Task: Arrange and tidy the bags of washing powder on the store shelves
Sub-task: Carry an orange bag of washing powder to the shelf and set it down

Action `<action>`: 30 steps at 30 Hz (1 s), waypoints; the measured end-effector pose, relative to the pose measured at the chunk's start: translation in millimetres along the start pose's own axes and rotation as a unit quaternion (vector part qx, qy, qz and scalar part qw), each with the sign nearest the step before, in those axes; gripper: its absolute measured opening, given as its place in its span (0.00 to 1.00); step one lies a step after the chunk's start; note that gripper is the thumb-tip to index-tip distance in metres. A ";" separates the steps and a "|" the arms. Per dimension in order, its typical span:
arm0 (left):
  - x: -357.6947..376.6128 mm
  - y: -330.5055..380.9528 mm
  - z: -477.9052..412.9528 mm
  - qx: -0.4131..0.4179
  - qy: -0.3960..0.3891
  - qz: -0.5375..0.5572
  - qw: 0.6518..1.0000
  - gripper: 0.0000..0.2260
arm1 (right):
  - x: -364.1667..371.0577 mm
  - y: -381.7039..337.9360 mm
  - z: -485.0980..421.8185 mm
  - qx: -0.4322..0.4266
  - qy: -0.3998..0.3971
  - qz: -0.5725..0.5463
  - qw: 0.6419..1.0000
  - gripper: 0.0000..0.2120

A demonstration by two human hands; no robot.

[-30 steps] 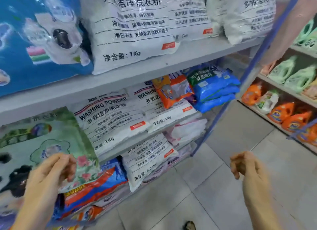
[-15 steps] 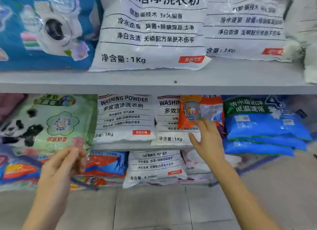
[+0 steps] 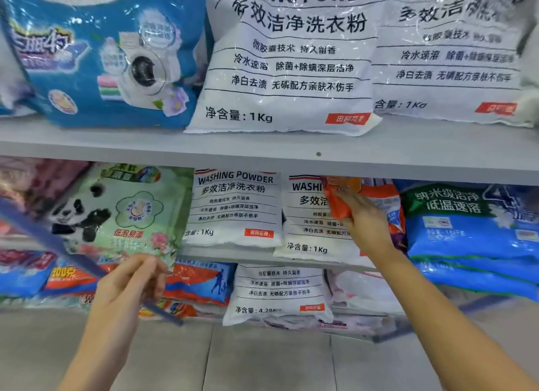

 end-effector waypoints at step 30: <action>49.4 50.6 -38.7 -0.018 -0.175 0.143 0.974 0.37 | -98.7 -141.9 23.1 0.074 -0.081 -0.591 0.799 0.27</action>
Point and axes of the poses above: each hand's wrist, its own z-axis away from the middle knuckle, its own x-axis out of the palm, y = z × x, the point moved 9 cm from there along -z, towards the middle knuckle, and after that the axes turned 7 degrees about -y, right-handed, at the moved point
